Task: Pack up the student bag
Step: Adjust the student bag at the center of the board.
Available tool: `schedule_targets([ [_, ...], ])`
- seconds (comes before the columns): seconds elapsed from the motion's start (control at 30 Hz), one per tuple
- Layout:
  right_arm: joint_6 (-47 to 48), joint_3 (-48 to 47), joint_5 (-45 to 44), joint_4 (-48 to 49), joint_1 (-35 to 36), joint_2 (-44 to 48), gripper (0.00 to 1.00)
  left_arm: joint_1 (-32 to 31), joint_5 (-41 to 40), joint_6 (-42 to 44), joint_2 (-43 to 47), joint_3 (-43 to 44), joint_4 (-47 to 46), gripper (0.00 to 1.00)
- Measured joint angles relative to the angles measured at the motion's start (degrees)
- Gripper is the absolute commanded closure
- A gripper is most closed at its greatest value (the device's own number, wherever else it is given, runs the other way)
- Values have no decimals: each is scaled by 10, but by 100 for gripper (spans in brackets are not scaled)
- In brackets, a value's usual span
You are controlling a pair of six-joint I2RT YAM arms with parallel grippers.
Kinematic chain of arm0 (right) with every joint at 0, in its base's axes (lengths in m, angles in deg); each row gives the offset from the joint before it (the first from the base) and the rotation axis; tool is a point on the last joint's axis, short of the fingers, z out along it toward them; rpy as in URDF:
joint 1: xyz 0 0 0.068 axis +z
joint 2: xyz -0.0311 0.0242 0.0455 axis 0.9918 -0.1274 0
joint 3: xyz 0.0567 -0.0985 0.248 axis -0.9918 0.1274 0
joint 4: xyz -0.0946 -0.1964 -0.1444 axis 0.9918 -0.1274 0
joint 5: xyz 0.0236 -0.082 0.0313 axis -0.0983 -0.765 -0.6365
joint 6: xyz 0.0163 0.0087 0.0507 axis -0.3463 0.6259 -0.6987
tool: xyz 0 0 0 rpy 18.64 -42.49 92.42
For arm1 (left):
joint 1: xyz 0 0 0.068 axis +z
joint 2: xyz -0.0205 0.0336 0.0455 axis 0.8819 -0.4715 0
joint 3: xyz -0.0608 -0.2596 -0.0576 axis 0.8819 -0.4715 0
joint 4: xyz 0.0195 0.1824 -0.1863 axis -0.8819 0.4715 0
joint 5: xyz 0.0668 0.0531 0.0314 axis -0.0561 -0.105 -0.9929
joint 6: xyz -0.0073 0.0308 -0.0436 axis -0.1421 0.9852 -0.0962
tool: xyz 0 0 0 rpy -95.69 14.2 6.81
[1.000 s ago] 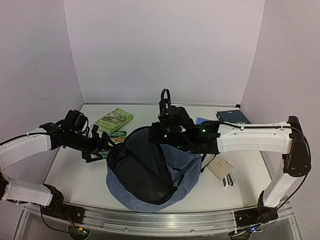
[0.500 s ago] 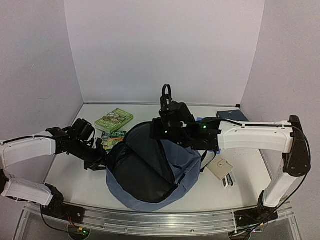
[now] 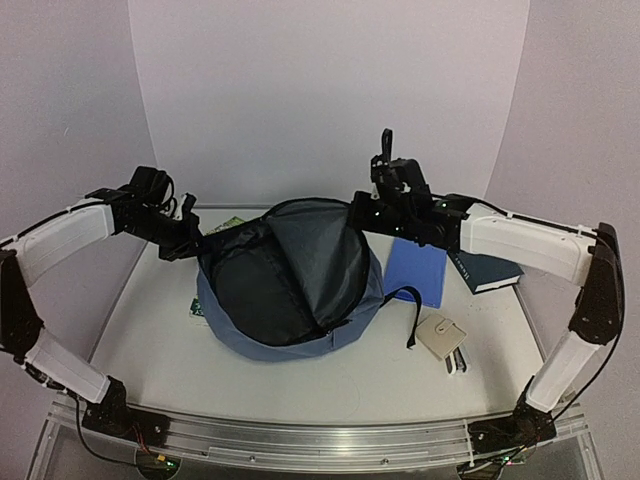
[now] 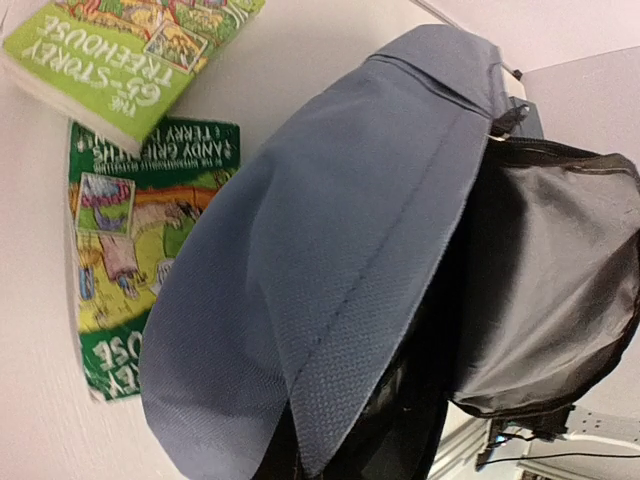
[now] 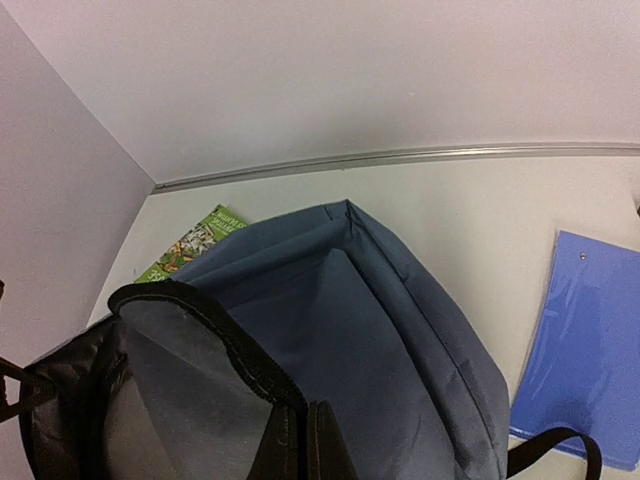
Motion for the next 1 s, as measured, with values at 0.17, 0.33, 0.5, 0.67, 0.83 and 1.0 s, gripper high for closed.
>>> schedule_targets([
  [0.17,7,3,95,43,-77,-67,100,10,-13,83,-121,67,-3,100],
  [0.33,10,6,151,72,-108,-153,100,8,-46,120,-182,88,-9,91],
  [0.5,17,6,174,80,-112,-192,100,10,-66,109,-198,104,-18,58],
  [0.67,20,5,188,86,-112,-194,100,12,-65,62,-165,78,-56,21],
  [0.83,25,5,201,92,-113,-194,100,7,-35,-3,-89,3,-84,13],
  [1.0,34,5,205,95,-113,-193,97,-44,-20,-62,-50,-65,-107,11],
])
